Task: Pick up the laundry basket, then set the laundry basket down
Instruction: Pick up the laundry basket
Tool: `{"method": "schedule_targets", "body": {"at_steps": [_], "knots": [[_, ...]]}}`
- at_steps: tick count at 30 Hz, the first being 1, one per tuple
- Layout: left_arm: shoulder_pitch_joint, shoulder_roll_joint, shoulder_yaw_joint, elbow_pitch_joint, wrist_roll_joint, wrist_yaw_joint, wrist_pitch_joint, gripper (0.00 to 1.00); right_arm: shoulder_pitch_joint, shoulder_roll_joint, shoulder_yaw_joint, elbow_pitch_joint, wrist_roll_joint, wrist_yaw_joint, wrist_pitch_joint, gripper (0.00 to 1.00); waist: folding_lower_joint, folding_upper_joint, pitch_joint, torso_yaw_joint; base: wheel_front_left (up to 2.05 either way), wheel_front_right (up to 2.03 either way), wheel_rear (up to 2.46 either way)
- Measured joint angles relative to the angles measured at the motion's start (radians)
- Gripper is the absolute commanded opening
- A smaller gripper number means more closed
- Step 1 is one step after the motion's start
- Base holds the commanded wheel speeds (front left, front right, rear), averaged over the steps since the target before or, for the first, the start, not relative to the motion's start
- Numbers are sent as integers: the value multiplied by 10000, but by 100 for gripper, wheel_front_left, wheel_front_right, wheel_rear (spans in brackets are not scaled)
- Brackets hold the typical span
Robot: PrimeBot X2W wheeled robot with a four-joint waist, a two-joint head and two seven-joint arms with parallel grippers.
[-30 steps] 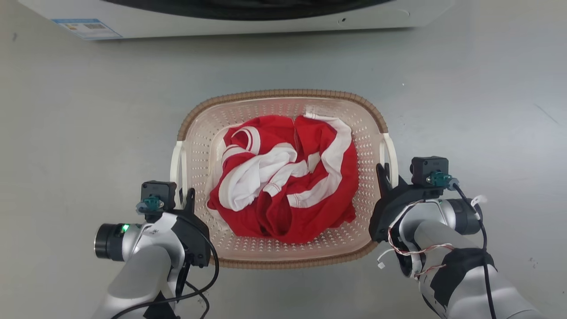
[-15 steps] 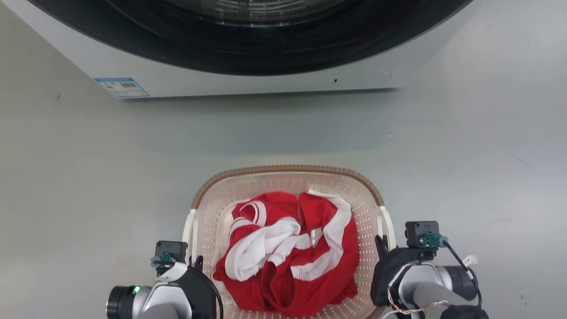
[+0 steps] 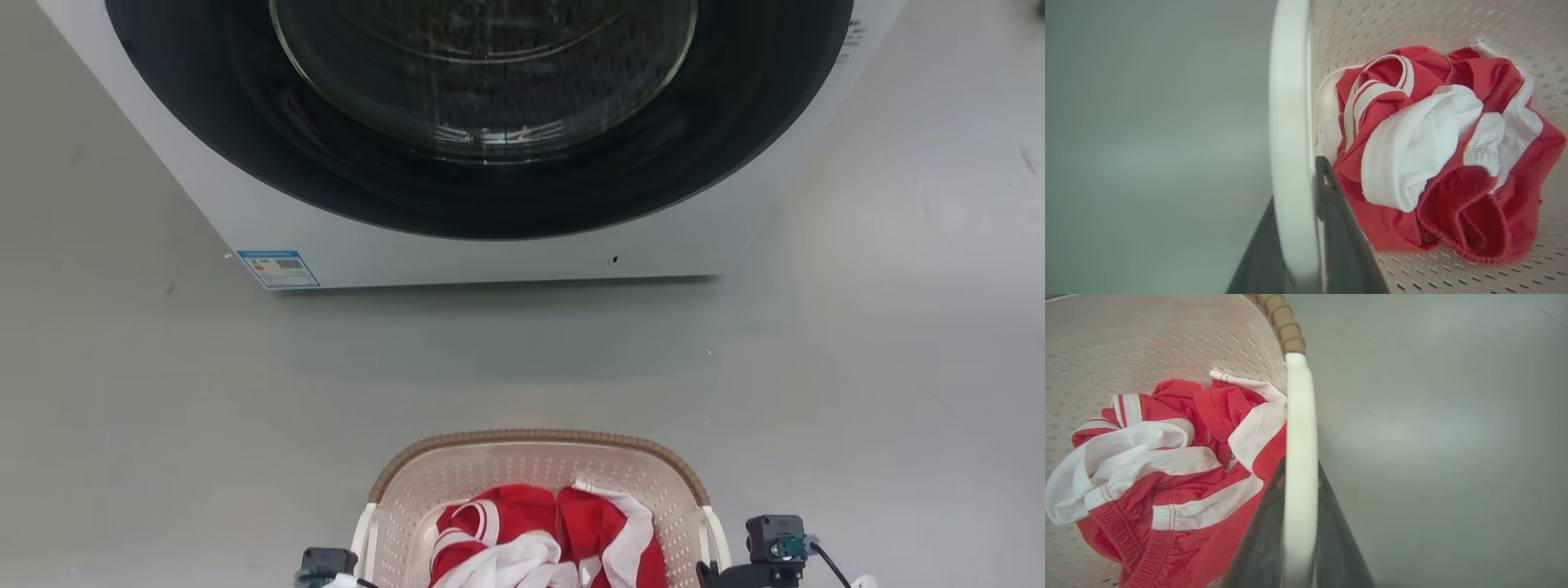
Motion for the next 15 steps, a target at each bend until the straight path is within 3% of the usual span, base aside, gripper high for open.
{"method": "schedule_targets", "body": {"at_steps": [15], "knots": [[1771,8,-633,29,-556,90,652,0,1882,50,522,19,878,0,683,0,0,-1,-2356,166,0,0,0]]}}
